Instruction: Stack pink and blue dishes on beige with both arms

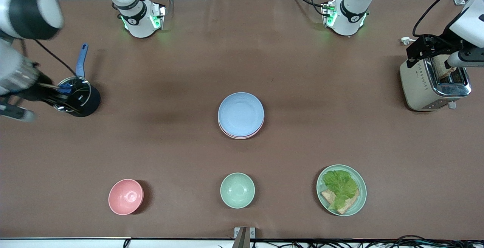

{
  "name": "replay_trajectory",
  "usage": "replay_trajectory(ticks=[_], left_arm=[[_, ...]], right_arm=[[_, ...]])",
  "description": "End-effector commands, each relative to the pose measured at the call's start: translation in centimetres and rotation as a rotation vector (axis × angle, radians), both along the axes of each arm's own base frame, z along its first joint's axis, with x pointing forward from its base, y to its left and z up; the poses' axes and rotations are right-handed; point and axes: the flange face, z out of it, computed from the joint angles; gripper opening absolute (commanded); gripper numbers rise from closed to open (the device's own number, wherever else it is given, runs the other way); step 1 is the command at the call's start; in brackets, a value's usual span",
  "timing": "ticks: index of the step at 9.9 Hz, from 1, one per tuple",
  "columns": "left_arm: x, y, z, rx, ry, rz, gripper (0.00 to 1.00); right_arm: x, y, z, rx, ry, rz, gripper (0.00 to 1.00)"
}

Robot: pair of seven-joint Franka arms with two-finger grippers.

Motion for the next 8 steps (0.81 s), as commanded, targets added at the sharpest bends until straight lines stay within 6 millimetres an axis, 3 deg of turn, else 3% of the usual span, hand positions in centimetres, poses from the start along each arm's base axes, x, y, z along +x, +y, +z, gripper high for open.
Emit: replay_trajectory(ticks=[1,2,4,8], left_arm=[[0.8,0.5,-0.9,0.003,0.021,-0.005,1.00],[0.8,0.6,-0.9,0.002,0.021,-0.003,1.00],[0.5,0.6,-1.2,0.003,0.049,-0.002,1.00],[0.3,0.4,-1.6,-0.008,0.081,-0.001,1.00]], right_arm=[[-1.6,-1.5,5.5,-0.017,0.019,0.022,1.00],[-2.4,-1.9,8.2,-0.015,0.023,0.013,1.00],[-4.1,-2.6,10.0,-0.002,0.036,0.031,1.00],[-4.3,-3.0,10.1,0.000,0.038,0.030,1.00]])
